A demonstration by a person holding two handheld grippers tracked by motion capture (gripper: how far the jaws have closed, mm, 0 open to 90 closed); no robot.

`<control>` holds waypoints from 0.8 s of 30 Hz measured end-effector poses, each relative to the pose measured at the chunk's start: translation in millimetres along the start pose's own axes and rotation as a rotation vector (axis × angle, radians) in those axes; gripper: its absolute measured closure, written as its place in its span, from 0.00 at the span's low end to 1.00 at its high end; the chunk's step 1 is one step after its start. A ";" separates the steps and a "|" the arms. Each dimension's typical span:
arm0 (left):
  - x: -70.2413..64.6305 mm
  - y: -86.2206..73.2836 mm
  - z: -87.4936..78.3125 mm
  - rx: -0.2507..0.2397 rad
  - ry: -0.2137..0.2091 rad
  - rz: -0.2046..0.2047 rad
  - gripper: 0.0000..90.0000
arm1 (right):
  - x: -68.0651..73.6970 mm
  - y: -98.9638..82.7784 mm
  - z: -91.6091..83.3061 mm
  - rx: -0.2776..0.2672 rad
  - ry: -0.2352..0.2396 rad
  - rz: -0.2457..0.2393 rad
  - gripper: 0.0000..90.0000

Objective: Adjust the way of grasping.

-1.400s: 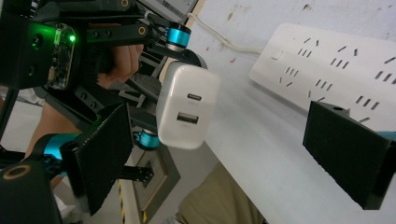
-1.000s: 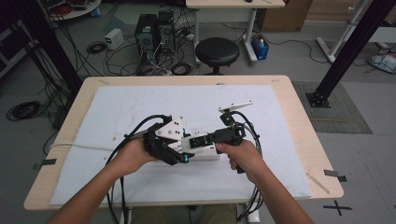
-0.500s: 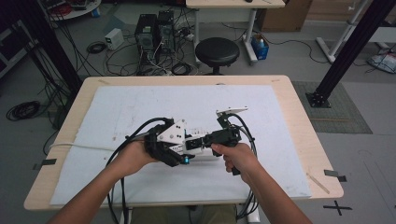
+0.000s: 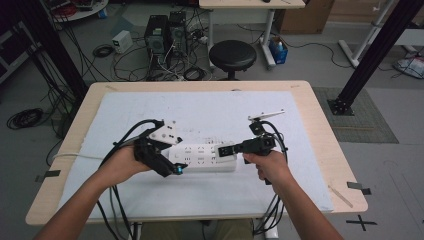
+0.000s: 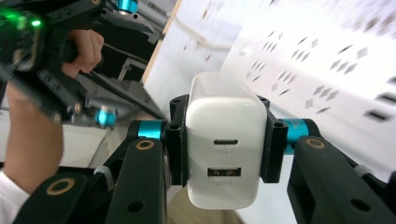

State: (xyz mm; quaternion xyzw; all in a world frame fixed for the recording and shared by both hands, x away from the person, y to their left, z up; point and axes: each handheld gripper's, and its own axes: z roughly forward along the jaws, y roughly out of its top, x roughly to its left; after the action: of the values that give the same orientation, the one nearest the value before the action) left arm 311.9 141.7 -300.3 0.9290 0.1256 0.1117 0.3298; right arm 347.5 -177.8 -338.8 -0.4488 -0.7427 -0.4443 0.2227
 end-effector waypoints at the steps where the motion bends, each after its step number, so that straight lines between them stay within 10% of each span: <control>1: 0.0 0.0 0.0 0.000 0.000 0.000 0.26 | 0.0 0.0 0.0 0.000 0.000 0.000 0.69; 7: 16.9 -23.0 -11.4 0.093 0.037 -0.085 0.26 | -0.1 3.0 -22.6 -0.002 -0.166 -0.101 0.69; 12: 27.8 -40.0 -19.1 0.176 0.037 -0.113 0.26 | 13.7 8.9 -38.8 0.135 -0.413 -0.299 0.69; 24: 42.6 -66.8 -31.2 0.265 0.053 -0.164 0.25 | 23.1 19.6 -70.4 0.281 -0.640 -0.433 0.69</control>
State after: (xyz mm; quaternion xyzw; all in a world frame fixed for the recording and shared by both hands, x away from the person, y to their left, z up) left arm 332.4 223.2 -314.2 0.9478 0.2231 0.0913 0.2089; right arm 348.1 -223.5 -277.3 -0.3629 -0.9052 -0.2132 -0.0593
